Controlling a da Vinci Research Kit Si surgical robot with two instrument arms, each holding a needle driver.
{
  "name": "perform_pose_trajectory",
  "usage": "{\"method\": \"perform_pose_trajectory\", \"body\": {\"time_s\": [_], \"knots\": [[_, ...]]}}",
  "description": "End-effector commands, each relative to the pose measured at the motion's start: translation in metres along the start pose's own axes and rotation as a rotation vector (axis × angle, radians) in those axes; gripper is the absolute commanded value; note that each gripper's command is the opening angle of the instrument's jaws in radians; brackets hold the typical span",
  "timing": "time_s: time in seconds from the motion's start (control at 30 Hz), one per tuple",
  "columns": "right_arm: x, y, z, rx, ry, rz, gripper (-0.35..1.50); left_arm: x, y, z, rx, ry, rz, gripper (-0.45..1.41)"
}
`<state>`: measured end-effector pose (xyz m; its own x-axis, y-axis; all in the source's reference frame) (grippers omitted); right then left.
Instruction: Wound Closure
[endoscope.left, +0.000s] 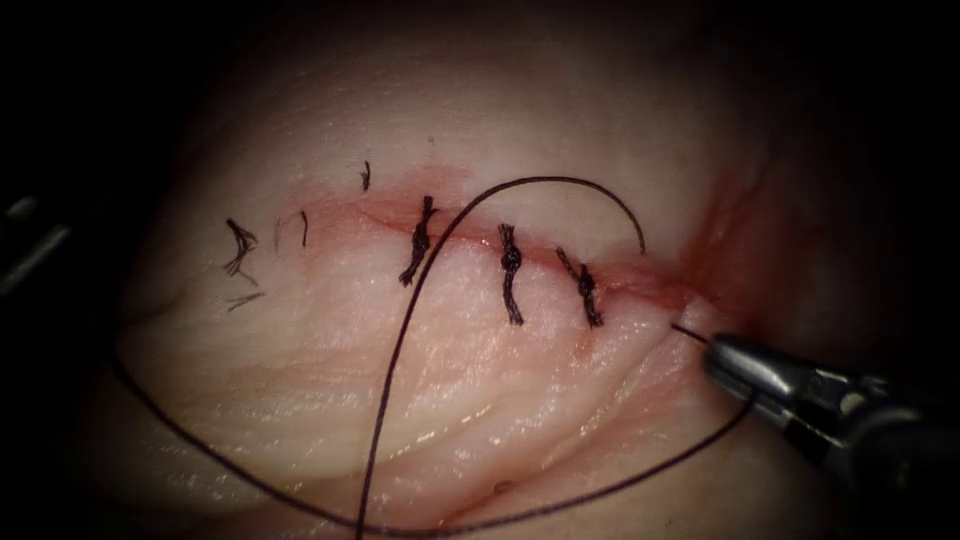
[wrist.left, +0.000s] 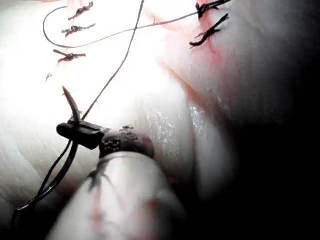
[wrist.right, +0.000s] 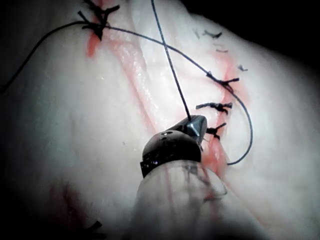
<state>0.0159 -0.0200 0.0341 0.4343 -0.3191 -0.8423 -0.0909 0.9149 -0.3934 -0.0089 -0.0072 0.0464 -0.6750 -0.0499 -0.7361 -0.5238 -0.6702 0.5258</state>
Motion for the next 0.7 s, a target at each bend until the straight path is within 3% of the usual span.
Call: {"method": "perform_pose_trajectory", "body": {"time_s": [0.03, 0.1, 0.2, 0.33, 0.4, 0.47, 0.63, 0.67, 0.7], "knots": [[0.0016, -0.0009, 0.0011, 0.013, 0.011, -0.006, -0.35, 0.0004, 0.0009, 0.0007, -0.009, 0.01, 0.002, -0.45], [0.0034, -0.0016, 0.0014, 0.028, 0.025, -0.013, -0.35, 0.0011, 0.0016, 0.001, -0.019, 0.021, 0.006, -0.45], [0.0085, -0.0035, 0.0021, 0.068, 0.06, -0.035, -0.35, 0.0019, 0.0025, 0.0014, -0.032, 0.031, 0.014, -0.45], [0.0127, -0.005, 0.0027, 0.096, 0.103, -0.056, -0.35, 0.0021, 0.0028, 0.0015, -0.035, 0.035, 0.016, -0.45], [0.0137, -0.0053, 0.0028, 0.099, 0.11, -0.061, -0.35, 0.0021, 0.0029, 0.0015, -0.036, 0.038, 0.016, -0.45], [0.0166, -0.0063, 0.0031, 0.117, 0.146, -0.077, -0.35, 0.0023, 0.0032, 0.0016, -0.042, 0.039, 0.021, -0.45], [0.0188, -0.0064, 0.0032, 0.129, 0.166, -0.083, -0.35, 0.0025, 0.004, 0.002, -0.051, 0.044, 0.027, -0.45], [0.0187, -0.006, 0.0031, 0.129, 0.164, -0.079, -0.16, 0.0024, 0.0041, 0.0021, -0.052, 0.043, 0.029, -0.45], [0.0177, -0.0049, 0.0028, 0.1, 0.16, -0.061, 0.83, 0.0024, 0.0043, 0.0022, -0.056, 0.043, 0.032, -0.45]]}}
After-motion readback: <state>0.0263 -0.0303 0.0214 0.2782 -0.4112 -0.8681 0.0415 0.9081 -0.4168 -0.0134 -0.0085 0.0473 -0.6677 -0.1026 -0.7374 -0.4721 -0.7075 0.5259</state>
